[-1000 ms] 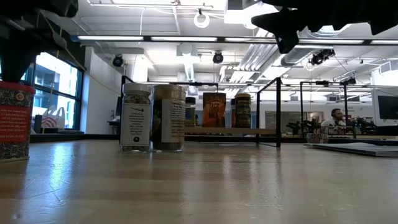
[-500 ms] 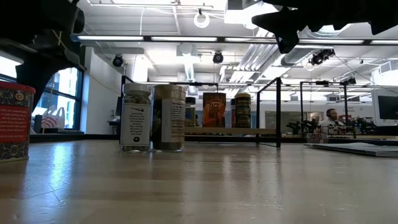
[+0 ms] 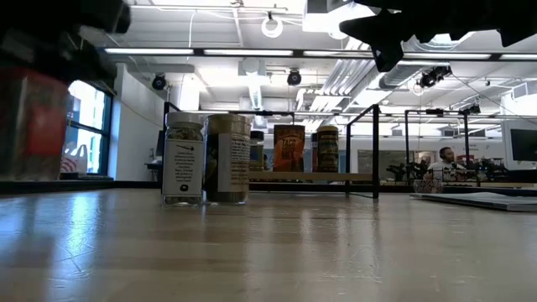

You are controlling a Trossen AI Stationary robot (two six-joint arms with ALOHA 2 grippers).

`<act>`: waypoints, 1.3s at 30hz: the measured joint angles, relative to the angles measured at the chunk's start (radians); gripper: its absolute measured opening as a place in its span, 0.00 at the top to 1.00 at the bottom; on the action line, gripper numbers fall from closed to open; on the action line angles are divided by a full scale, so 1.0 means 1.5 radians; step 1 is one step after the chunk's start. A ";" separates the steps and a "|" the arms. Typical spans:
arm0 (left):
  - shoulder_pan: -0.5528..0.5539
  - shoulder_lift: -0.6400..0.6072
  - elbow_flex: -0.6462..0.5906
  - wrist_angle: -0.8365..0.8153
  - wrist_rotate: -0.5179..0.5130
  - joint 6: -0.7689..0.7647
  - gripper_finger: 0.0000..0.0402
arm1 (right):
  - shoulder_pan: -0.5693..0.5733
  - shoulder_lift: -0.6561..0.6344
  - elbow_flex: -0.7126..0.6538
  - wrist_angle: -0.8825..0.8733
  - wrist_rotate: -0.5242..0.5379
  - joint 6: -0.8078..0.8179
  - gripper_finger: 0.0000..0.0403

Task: Shelf spices
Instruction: Put the red seasoning can on the shelf

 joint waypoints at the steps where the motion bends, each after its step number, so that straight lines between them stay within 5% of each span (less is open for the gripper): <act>1: 0.006 0.000 0.019 -0.018 -0.001 0.000 0.51 | 0.000 0.000 0.000 0.000 0.004 0.000 0.53; 11: 0.117 -0.001 0.223 -0.218 -0.127 0.073 0.51 | 0.000 0.000 0.000 0.000 0.009 0.000 0.53; 21: 0.419 0.001 0.267 -0.117 -0.132 0.368 0.51 | 0.000 0.000 0.000 -0.001 0.010 0.008 0.53; 28: 0.619 0.035 0.267 -0.024 -0.049 0.489 0.51 | 0.000 0.000 0.000 -0.005 0.010 0.015 0.53; 39: 0.725 0.181 0.292 -0.030 -0.047 0.584 0.49 | 0.000 0.000 0.000 -0.005 0.034 0.019 0.53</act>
